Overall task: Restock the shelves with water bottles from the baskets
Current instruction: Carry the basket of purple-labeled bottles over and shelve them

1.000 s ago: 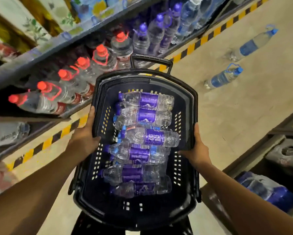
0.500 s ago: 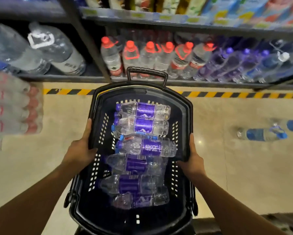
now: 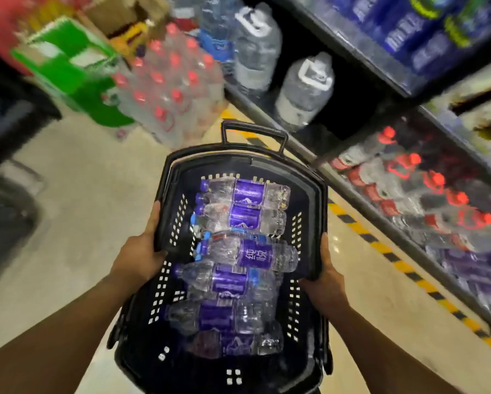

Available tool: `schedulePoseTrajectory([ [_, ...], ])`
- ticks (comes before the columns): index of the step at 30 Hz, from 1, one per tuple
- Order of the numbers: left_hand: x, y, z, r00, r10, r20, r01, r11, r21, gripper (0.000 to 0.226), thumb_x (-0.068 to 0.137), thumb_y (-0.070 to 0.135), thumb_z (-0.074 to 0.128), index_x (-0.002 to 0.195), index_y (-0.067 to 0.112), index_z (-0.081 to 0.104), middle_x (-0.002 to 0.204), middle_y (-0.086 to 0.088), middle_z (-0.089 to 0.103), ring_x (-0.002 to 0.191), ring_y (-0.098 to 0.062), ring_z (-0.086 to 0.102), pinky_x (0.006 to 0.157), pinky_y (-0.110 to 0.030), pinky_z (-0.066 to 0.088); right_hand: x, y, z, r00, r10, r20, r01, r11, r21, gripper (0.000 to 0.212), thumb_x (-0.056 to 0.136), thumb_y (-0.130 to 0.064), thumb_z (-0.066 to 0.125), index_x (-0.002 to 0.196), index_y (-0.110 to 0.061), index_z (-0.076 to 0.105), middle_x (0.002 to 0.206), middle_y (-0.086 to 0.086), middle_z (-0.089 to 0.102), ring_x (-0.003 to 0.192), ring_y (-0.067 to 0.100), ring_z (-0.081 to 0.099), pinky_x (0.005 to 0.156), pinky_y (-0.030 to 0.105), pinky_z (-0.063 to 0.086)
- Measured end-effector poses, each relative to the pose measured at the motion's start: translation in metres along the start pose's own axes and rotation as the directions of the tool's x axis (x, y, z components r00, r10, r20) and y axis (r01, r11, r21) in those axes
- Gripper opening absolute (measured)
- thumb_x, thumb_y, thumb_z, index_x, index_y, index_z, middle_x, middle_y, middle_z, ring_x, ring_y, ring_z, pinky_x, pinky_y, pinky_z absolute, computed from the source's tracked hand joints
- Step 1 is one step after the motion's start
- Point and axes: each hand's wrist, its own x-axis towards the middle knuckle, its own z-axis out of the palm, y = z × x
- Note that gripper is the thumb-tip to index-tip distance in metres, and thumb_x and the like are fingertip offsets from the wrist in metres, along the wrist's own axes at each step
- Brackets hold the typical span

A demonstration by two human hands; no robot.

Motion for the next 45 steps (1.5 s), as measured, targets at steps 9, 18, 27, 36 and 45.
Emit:
schedulePoseTrajectory([
  [9, -0.016, -0.109, -0.047, 0.937, -0.311, -0.163, 0.273, 0.937, -0.217, 0.105, 0.085, 0.020, 0.067, 0.147, 0.044, -0.014, 0.095, -0.025, 0.069, 0.086, -0.041, 0.065, 0.070, -0.034, 0.045, 0.062, -0.125, 0.069, 0.927, -0.293, 0.234, 0.339, 0.921, -0.192, 0.107, 0.079, -0.007, 0.071, 0.148, -0.031, -0.007, 0.102, 0.013, 0.071, 0.084, 0.032, 0.068, 0.060, 0.023, 0.036],
  [18, -0.033, -0.140, -0.074, 0.807, -0.556, -0.202, 0.443, 0.794, -0.415, 0.110, 0.084, 0.019, 0.069, 0.144, 0.051, -0.017, 0.093, -0.020, 0.070, 0.081, -0.038, 0.066, 0.070, -0.034, 0.049, 0.116, -0.244, 0.104, 0.814, -0.345, 0.467, 0.513, 0.805, -0.299, 0.105, 0.084, -0.011, 0.067, 0.150, -0.035, -0.011, 0.080, 0.006, 0.070, 0.059, 0.015, 0.060, 0.050, 0.023, 0.044],
  [27, -0.015, -0.215, -0.068, 0.735, -0.662, -0.146, 0.466, 0.650, -0.601, 0.109, 0.085, 0.016, 0.067, 0.143, 0.047, -0.020, 0.094, -0.016, 0.072, 0.082, -0.032, 0.067, 0.065, -0.031, 0.044, 0.128, -0.347, 0.179, 0.689, -0.445, 0.571, 0.681, 0.667, -0.302, 0.078, 0.093, -0.002, 0.057, 0.144, -0.045, 0.017, 0.096, 0.001, 0.065, 0.074, 0.012, 0.063, 0.065, 0.015, 0.048],
  [36, 0.015, -0.308, -0.104, 0.704, -0.704, -0.088, 0.475, 0.560, -0.679, 0.114, 0.083, 0.016, 0.067, 0.139, 0.056, -0.024, 0.082, -0.011, 0.067, 0.069, -0.028, 0.064, 0.065, -0.033, 0.049, 0.121, -0.428, 0.265, 0.695, -0.373, 0.614, 0.678, 0.624, -0.388, 0.091, 0.081, -0.003, 0.070, 0.146, -0.042, 0.019, 0.095, 0.002, 0.062, 0.082, 0.016, 0.061, 0.071, 0.025, 0.047],
  [45, 0.081, -0.334, -0.132, 0.614, -0.773, -0.158, 0.473, 0.521, -0.710, 0.107, 0.086, 0.016, 0.068, 0.146, 0.045, -0.016, 0.086, -0.015, 0.072, 0.078, -0.032, 0.067, 0.063, -0.033, 0.044, 0.199, -0.475, 0.345, 0.658, -0.429, 0.619, 0.719, 0.604, -0.345, 0.108, 0.081, -0.002, 0.069, 0.137, -0.049, -0.011, 0.114, 0.012, 0.068, 0.098, 0.031, 0.066, 0.087, 0.030, 0.050],
])
